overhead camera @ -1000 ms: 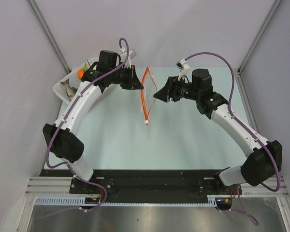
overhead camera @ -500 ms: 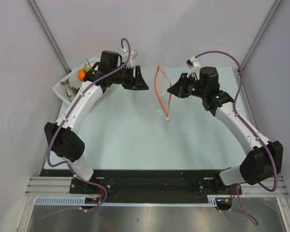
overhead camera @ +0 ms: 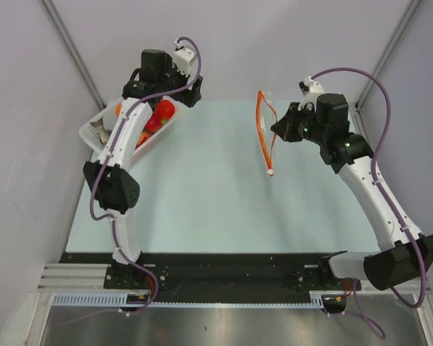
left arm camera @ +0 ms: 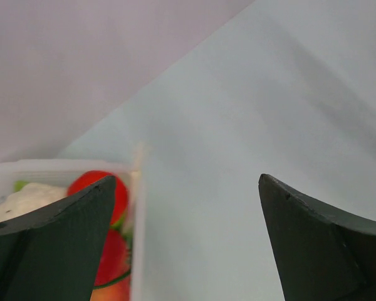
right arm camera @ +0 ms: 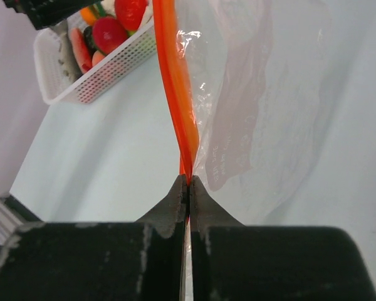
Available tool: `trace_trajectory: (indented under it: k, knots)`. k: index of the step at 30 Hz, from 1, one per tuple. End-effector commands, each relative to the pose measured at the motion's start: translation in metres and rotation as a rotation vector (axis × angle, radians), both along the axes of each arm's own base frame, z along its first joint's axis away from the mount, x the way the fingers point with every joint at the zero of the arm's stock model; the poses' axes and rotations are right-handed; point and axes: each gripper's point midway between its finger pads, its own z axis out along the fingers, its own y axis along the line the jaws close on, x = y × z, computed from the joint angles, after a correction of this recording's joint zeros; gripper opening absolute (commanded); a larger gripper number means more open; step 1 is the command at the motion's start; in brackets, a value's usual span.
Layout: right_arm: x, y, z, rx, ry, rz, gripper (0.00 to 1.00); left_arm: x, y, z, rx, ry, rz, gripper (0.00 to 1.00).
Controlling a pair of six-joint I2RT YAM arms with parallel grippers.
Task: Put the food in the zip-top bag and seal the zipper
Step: Open the zipper of the food storage bag.
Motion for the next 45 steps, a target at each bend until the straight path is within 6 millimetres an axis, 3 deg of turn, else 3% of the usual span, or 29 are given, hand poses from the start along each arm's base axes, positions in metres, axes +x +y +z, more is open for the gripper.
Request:
trace_trajectory:
  k: [1,3,4,5,6,7,8,9,10,11,15,17,20,27,31,32,33,34,36,38,39,40,41,43,44,45]
  knots:
    - [-0.008,-0.028,0.02,-0.13,-0.06,-0.109,0.0,0.051,0.043,-0.019,0.213,-0.139,0.063,0.99]
    - [-0.005,-0.026,0.009,-0.146,-0.032,-0.114,0.0,0.057,0.045,-0.014,0.16,-0.157,0.057,0.99]
    - [-0.004,-0.021,0.002,-0.134,-0.011,-0.104,0.0,0.05,0.03,-0.006,0.073,-0.159,-0.037,0.98]
    - [0.001,-0.017,-0.001,-0.117,-0.01,-0.092,0.0,0.042,0.019,-0.011,-0.005,-0.125,-0.108,0.96]
    - [0.008,-0.011,-0.016,-0.117,0.025,-0.079,0.0,0.029,0.017,0.001,-0.115,-0.094,-0.139,0.94]
    - [0.009,-0.003,-0.02,-0.089,0.04,-0.046,0.0,0.011,-0.005,0.018,-0.226,-0.113,-0.293,0.91]
    - [0.017,0.005,-0.015,-0.036,0.022,-0.031,0.0,-0.002,-0.012,-0.008,-0.284,-0.026,-0.322,0.86]
    - [0.025,0.012,-0.025,-0.013,0.051,-0.019,0.0,-0.019,-0.025,-0.006,-0.369,0.044,-0.339,0.84]
    - [0.027,0.021,-0.025,0.026,0.059,0.02,0.0,-0.04,-0.036,0.013,-0.408,0.013,-0.41,0.83]
    - [0.035,0.03,-0.019,0.086,0.05,0.034,0.0,-0.062,-0.049,-0.016,-0.461,0.14,-0.412,0.83]
    - [0.044,0.067,-0.028,0.191,0.103,0.153,0.0,-0.114,-0.074,-0.044,-0.541,0.275,-0.408,0.83]
    - [0.046,0.083,-0.034,0.228,0.128,0.196,0.0,-0.124,-0.084,-0.053,-0.576,0.306,-0.367,0.84]
    - [0.043,0.098,-0.037,0.261,0.154,0.232,0.0,-0.122,-0.089,-0.07,-0.617,0.368,-0.265,0.87]
    - [0.034,0.107,-0.035,0.298,0.176,0.25,0.0,-0.116,-0.106,-0.092,-0.653,0.49,-0.177,0.84]
    - [0.028,0.108,-0.032,0.307,0.189,0.256,0.0,-0.113,-0.112,-0.097,-0.665,0.519,-0.131,0.74]
    - [0.027,0.107,-0.033,0.304,0.197,0.253,0.0,-0.11,-0.114,-0.094,-0.656,0.51,-0.129,0.57]
    - [0.028,0.102,-0.029,0.297,0.184,0.237,0.0,-0.113,-0.108,-0.113,-0.603,0.588,-0.072,0.47]
    - [0.029,0.096,-0.027,0.288,0.174,0.219,0.0,-0.101,-0.104,-0.104,-0.57,0.556,-0.029,0.29]
    - [0.032,0.074,-0.018,0.253,0.143,0.149,0.0,-0.104,-0.088,-0.121,-0.434,0.587,0.023,0.19]
    - [0.039,0.041,-0.014,0.228,0.132,0.053,0.0,-0.1,-0.088,-0.111,-0.392,0.554,-0.016,0.06]
    - [0.033,0.026,0.004,0.219,0.078,0.035,0.0,-0.106,-0.094,-0.107,-0.403,0.569,-0.051,0.03]
    - [0.032,0.012,0.01,0.207,0.067,0.003,0.0,-0.113,-0.104,-0.099,-0.435,0.585,-0.118,0.0]
    - [0.026,0.005,0.022,0.2,0.033,-0.007,0.0,-0.139,-0.128,-0.086,-0.513,0.681,-0.246,0.0]
    - [0.0,-0.004,0.053,0.178,-0.053,0.0,0.0,-0.154,-0.158,-0.06,-0.63,0.703,-0.41,0.0]
    - [-0.01,0.0,0.06,0.168,-0.077,0.017,0.0,-0.178,-0.179,-0.056,-0.677,0.825,-0.492,0.0]
    - [-0.018,-0.001,0.066,0.156,-0.094,0.015,0.0,-0.18,-0.193,-0.038,-0.716,0.757,-0.587,0.0]
